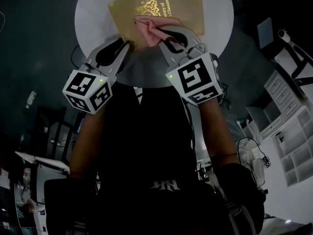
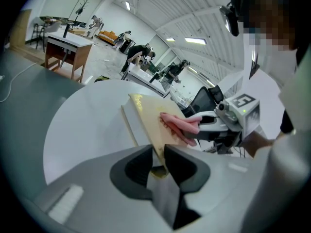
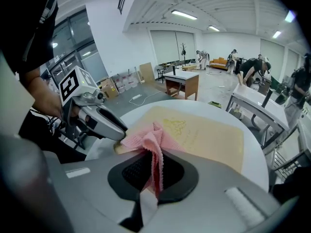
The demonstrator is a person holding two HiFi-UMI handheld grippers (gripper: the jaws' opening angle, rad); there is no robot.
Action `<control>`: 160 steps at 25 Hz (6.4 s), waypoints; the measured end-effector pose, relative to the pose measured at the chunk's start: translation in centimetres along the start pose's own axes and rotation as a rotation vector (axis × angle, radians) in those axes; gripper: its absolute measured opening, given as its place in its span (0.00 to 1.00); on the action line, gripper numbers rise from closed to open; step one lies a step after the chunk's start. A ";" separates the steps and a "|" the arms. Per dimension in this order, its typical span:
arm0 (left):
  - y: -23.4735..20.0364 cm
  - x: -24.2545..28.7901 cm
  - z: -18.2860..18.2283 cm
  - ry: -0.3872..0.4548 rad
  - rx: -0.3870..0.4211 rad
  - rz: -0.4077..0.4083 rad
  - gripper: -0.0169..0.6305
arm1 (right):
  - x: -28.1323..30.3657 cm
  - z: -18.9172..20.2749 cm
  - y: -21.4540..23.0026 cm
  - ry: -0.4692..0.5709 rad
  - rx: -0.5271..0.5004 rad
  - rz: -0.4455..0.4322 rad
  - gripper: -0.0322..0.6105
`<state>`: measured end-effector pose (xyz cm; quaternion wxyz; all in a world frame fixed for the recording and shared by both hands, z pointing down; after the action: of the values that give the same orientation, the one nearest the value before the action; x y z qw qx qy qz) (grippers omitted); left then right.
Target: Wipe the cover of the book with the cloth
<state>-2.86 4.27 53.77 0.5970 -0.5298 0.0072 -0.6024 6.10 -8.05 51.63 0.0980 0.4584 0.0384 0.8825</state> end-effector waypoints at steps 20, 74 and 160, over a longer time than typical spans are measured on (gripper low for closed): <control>0.0 0.3 0.0 -0.006 -0.009 0.009 0.15 | -5.3 5.4 8.5 -0.031 0.112 0.266 0.07; -0.3 0.4 -0.3 -0.059 -0.053 0.040 0.15 | -1.5 3.5 -2.2 0.028 0.030 0.058 0.07; 29.0 -44.4 1.7 0.642 0.777 0.320 0.03 | -45.1 -5.1 -28.5 1.196 -0.003 0.009 0.07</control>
<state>6.72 29.29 8.01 0.8017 -0.0506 0.0468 -0.5938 31.12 10.58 8.05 0.0562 -0.1178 0.0835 0.9879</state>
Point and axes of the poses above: the fingertips, and each gripper's own axes: x forward along the fingers, y to its right, z out of its underside, the point moved 6 cm from there along -x, backward along the fingers, and after that the axes turned 3 degrees about -x, right-handed, at the moved point
